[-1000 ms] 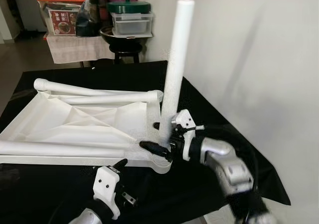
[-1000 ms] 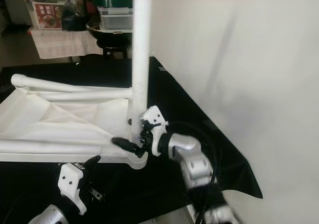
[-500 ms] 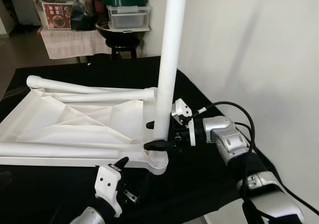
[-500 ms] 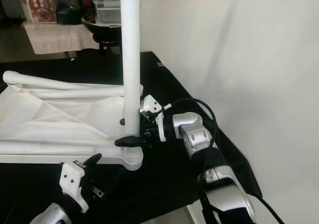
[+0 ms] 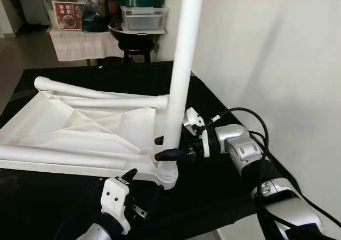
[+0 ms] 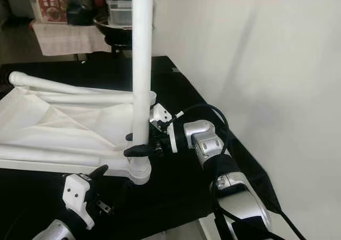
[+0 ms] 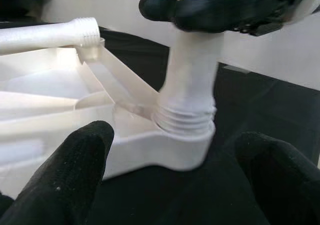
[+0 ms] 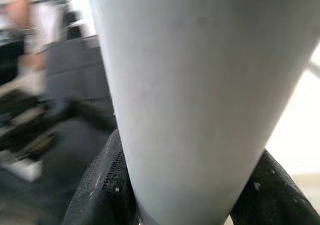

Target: Building children table

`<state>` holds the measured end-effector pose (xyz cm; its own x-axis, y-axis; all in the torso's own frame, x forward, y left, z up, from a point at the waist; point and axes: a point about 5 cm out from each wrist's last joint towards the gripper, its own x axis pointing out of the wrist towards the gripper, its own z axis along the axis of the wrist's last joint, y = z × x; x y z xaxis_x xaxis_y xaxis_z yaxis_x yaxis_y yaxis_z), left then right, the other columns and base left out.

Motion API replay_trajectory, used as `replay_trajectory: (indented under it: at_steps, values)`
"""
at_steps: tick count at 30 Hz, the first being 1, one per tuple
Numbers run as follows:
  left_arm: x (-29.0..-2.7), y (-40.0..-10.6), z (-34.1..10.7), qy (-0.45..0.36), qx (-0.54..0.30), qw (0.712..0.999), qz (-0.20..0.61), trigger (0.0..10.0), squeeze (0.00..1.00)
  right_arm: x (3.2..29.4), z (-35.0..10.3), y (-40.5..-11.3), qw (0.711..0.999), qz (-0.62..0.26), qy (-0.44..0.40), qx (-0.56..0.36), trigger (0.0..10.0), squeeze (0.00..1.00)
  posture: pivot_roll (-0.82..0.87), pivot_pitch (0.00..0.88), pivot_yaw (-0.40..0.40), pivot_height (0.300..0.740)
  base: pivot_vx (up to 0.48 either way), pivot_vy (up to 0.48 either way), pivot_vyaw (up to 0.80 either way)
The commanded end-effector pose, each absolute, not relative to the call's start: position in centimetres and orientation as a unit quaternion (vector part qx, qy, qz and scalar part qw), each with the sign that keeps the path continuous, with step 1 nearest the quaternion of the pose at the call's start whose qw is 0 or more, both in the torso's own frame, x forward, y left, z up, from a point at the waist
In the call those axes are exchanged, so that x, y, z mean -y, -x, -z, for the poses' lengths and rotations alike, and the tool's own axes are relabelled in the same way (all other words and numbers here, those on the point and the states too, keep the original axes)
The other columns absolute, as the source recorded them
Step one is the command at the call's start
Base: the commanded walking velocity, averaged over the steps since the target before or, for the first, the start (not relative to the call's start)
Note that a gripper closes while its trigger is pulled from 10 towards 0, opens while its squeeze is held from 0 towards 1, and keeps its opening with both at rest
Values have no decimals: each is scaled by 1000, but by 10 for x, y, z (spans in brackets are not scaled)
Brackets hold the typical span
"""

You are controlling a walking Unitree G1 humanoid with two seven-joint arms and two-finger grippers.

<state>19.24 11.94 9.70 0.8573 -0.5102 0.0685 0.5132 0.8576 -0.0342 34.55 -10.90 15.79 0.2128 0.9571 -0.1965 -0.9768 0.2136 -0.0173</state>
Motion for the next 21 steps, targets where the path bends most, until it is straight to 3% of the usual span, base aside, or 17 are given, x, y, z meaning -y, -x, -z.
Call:
replay_trajectory:
  at_steps: [1, 2, 3, 4, 8, 18, 19, 20, 21]
  values:
    - [-117, -191, -98, 31, 28, 962, 269, 10000, 0, 117, -145, -347, 821, -560, 68, -93, 0, 0, -27, 0, -117, 740, 0, 0, 0]
    - [-118, -190, -99, 31, 28, 962, 269, 10000, 0, 118, -136, -349, 888, -446, 63, -91, 0, 0, -31, 0, -122, 740, 0, 0, 0]
    - [-120, -190, -99, 31, 28, 962, 268, 10000, 0, 118, -119, -334, 935, -333, 46, -112, 0, 0, -59, 7, -101, 740, 0, 0, 0]
    - [-121, -190, -100, 31, 28, 963, 267, 10000, 0, 123, -110, -320, 959, -249, 36, -129, 0, 0, -59, 7, -101, 740, 0, 0, 0]
    - [-123, -191, -100, 31, 28, 962, 268, 10000, 0, 113, -102, -298, 963, -225, 25, -144, 0, 0, -81, 0, -87, 740, 0, 0, 0]
    - [-124, -194, -99, 30, 29, 964, 264, 10000, 0, 110, -113, -314, 968, -219, 39, -119, 0, 0, -65, 0, -102, 740, 0, 0, 0]
    - [-124, -195, -99, 29, 30, 965, 260, 10000, 0, 102, -116, -314, 963, -246, 30, -110, 10000, 0, -63, 0, -103, 740, 0, 0, 0]
    - [-125, -195, -100, 29, 31, 965, 259, 10000, 0, 90, -124, -311, 952, -289, 8, -102, 10000, 1000, -62, 0, -102, 740, 0, 0, 0]
    - [-125, -195, -100, 28, 31, 965, 258, 10000, 0, 81, -130, -308, 943, -319, -7, -96, 10000, 1000, -62, 0, -102, 740, 0, 0, 0]
